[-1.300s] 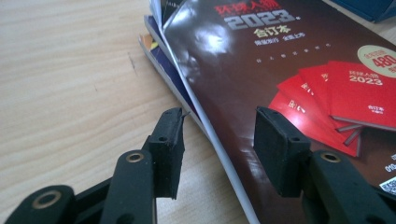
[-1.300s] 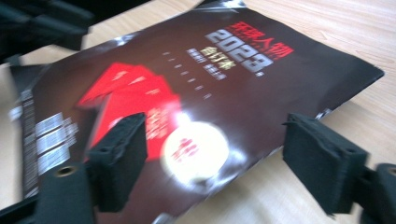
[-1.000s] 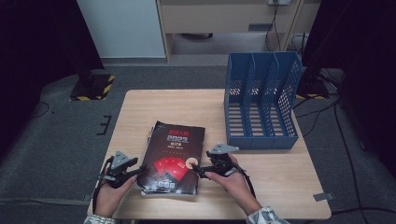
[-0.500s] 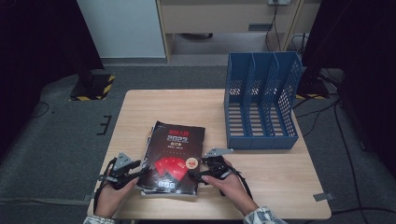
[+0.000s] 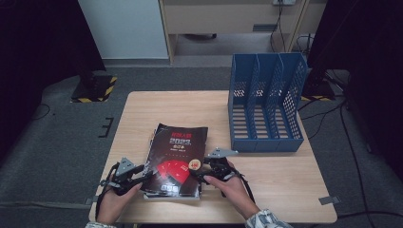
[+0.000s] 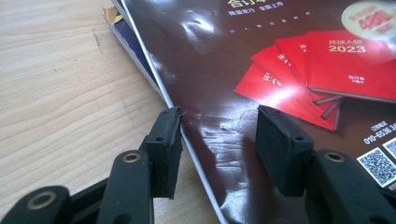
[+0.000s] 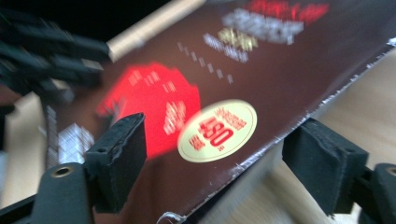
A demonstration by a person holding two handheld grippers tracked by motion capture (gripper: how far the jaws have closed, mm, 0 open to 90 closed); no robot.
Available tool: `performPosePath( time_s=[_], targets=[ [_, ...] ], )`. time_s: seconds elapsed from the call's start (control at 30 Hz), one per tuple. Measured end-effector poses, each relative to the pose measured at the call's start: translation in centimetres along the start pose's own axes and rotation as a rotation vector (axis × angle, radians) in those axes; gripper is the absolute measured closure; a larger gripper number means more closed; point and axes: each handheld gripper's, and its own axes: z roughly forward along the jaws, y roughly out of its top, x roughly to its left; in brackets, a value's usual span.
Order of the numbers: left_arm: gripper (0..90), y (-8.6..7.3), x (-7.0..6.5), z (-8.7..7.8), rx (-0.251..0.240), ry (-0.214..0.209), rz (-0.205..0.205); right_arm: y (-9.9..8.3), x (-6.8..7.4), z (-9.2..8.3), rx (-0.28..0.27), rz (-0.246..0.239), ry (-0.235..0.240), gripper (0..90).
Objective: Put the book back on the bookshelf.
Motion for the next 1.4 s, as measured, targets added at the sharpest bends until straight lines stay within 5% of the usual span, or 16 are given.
performPosePath(
  time_s=[0.1,0.4,0.83,1.1,1.2,1.4],
  targets=[
    [50.6,-0.1,0.1,0.0,-0.005,-0.005,-0.012,0.4,0.2,-0.3,-0.037,0.017,0.031,23.3],
    [50.1,-0.3,0.1,0.0,-0.011,-0.012,-0.027,0.0,0.8,0.8,0.0,0.013,0.08,21.8],
    [50.1,-0.3,0.1,0.0,-0.014,-0.011,-0.031,0.2,0.9,1.7,0.003,-0.031,0.076,25.1],
    [49.9,-0.3,0.3,0.0,-0.007,-0.029,-0.06,1.8,-0.2,2.3,0.078,0.009,0.142,22.1],
    [49.7,-0.4,0.3,-0.1,-0.009,-0.03,-0.064,2.7,-0.8,2.9,0.115,-0.02,0.141,19.3],
    [49.6,-0.4,0.3,-0.1,-0.009,-0.033,-0.057,3.7,-2.1,4.0,0.108,0.004,0.165,17.2]
  ],
)
